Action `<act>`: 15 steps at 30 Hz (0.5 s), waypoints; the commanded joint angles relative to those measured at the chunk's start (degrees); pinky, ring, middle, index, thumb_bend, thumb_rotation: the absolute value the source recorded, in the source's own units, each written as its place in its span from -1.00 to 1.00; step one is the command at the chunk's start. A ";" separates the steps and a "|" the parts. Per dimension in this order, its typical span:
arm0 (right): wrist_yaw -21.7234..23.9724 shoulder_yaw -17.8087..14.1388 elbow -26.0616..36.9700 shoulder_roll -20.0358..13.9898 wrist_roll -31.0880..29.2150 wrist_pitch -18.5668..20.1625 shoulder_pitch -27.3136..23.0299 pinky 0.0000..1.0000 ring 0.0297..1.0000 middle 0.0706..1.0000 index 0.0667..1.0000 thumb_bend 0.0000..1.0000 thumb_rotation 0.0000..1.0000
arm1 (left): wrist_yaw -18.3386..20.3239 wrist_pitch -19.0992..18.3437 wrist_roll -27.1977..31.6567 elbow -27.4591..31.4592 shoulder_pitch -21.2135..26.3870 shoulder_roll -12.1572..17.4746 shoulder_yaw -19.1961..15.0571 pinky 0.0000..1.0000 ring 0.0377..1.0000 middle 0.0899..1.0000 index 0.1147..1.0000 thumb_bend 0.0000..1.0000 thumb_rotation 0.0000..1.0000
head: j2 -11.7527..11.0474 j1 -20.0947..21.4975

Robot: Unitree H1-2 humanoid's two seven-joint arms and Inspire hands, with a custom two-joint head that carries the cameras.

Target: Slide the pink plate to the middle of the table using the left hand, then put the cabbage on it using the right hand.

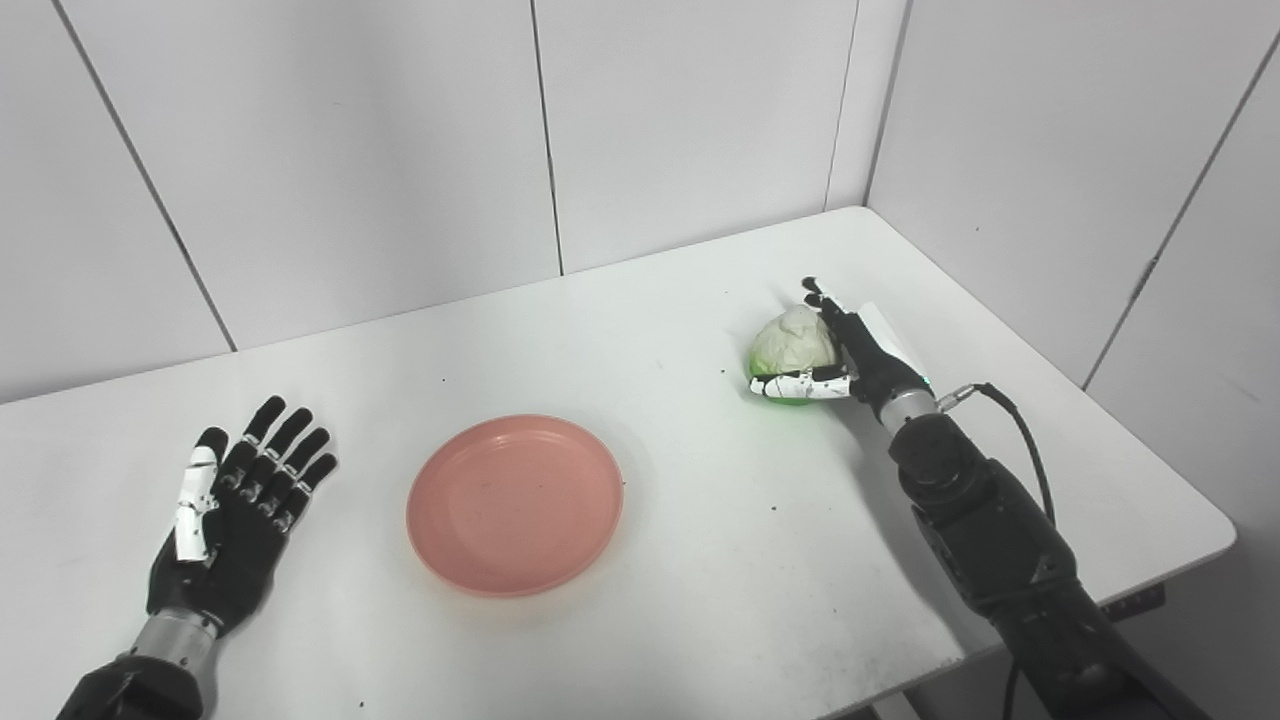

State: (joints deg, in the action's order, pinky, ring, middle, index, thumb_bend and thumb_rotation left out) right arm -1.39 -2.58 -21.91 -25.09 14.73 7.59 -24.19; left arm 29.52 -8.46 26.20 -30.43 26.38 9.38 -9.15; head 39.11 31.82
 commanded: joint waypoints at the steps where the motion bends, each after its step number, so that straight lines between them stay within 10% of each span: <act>1: 1.56 0.82 -1.17 0.87 -1.42 -2.04 -1.09 0.49 0.58 0.65 0.68 0.99 -0.79 | -0.94 -2.62 -0.47 -0.67 -1.16 0.35 0.42 0.88 0.87 0.89 0.88 -0.09 1.00 | -0.07 -0.01; 7: -1.00 2.24 -3.29 1.19 0.56 -1.67 -2.39 0.17 0.19 0.20 0.18 0.73 -1.00 | -1.10 -2.87 -0.38 -0.16 -1.31 0.27 0.47 0.86 0.86 0.88 0.87 -0.08 1.00 | -0.03 -0.04; 9: -1.85 2.43 -3.66 1.51 1.10 -0.87 -2.84 -0.02 -0.01 -0.05 -0.03 0.20 -1.00 | -1.38 -3.04 -0.42 0.00 -1.34 0.22 0.44 0.88 0.87 0.88 0.86 -0.08 1.00 | -0.03 -0.04; 15: -3.51 2.70 -4.35 1.96 1.53 -0.49 -3.43 -0.21 -0.15 -0.17 -0.03 0.05 -1.00 | -1.52 -2.85 -0.70 0.00 -1.37 0.23 0.55 0.89 0.86 0.88 0.86 -0.08 1.00 | 0.05 -0.30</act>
State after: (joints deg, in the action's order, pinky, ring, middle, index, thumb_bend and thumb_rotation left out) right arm -5.48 -0.44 -25.29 -22.98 15.62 6.83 -27.20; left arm 29.29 -9.16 26.19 -29.70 26.22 9.31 -8.82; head 39.20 31.55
